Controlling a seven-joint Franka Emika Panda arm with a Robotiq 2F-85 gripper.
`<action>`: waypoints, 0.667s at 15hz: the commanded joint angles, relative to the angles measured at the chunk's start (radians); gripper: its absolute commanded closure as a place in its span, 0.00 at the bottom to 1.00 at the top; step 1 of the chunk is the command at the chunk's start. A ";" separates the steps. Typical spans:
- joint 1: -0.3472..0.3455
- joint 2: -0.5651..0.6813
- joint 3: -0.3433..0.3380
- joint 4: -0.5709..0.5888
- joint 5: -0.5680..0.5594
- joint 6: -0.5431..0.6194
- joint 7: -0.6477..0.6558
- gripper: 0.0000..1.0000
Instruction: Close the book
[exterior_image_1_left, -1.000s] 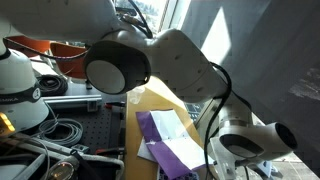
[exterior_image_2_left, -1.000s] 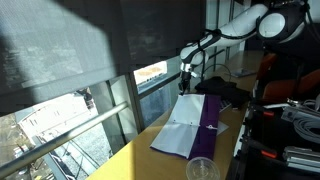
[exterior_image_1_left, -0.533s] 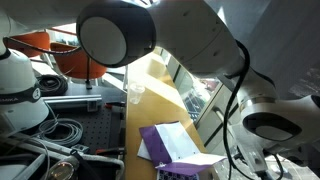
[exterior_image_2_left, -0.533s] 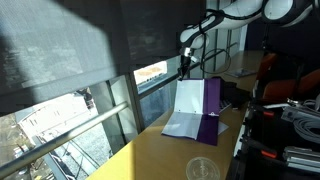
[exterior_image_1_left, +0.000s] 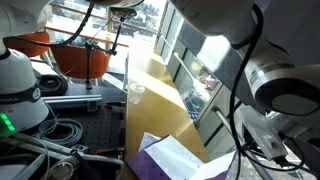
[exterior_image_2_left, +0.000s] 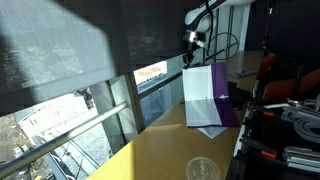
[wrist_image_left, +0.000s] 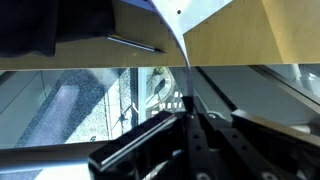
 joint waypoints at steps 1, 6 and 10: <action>-0.003 -0.136 0.006 -0.235 -0.015 0.088 -0.051 1.00; 0.008 -0.186 0.018 -0.371 -0.058 0.361 -0.175 1.00; 0.022 -0.198 0.031 -0.431 -0.092 0.497 -0.204 1.00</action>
